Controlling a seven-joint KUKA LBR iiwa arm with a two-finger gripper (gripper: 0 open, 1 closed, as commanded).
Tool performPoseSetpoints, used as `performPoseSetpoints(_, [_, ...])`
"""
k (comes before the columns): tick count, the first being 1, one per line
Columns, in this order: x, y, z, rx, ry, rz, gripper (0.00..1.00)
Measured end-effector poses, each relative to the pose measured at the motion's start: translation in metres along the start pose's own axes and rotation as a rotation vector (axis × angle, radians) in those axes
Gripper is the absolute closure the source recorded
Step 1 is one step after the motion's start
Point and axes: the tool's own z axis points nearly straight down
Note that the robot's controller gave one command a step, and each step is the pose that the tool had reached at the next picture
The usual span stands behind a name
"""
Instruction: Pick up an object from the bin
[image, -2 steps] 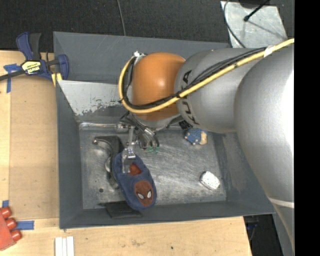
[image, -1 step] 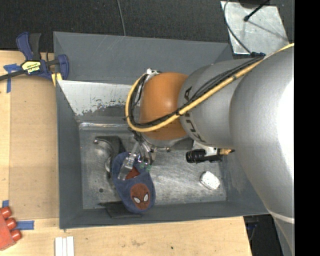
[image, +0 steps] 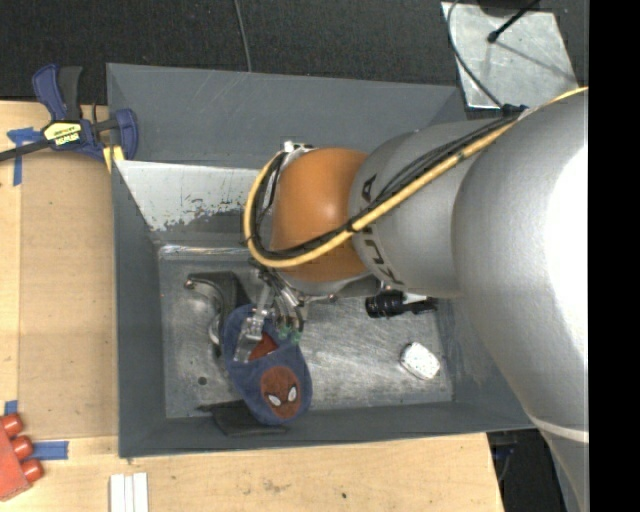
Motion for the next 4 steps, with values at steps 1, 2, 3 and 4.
performPoseSetpoints(1, [-0.031, 0.015, -0.005, 0.011, 0.027, -0.167, 0.0])
performPoseSetpoints(2, [-0.004, -0.012, 0.005, -0.002, 0.005, -0.235, 0.0])
performPoseSetpoints(3, [0.028, -0.042, -0.023, 0.006, 0.024, -0.39, 0.0])
performPoseSetpoints(4, [-0.046, -0.053, 0.046, 0.002, 0.019, -0.36, 0.0])
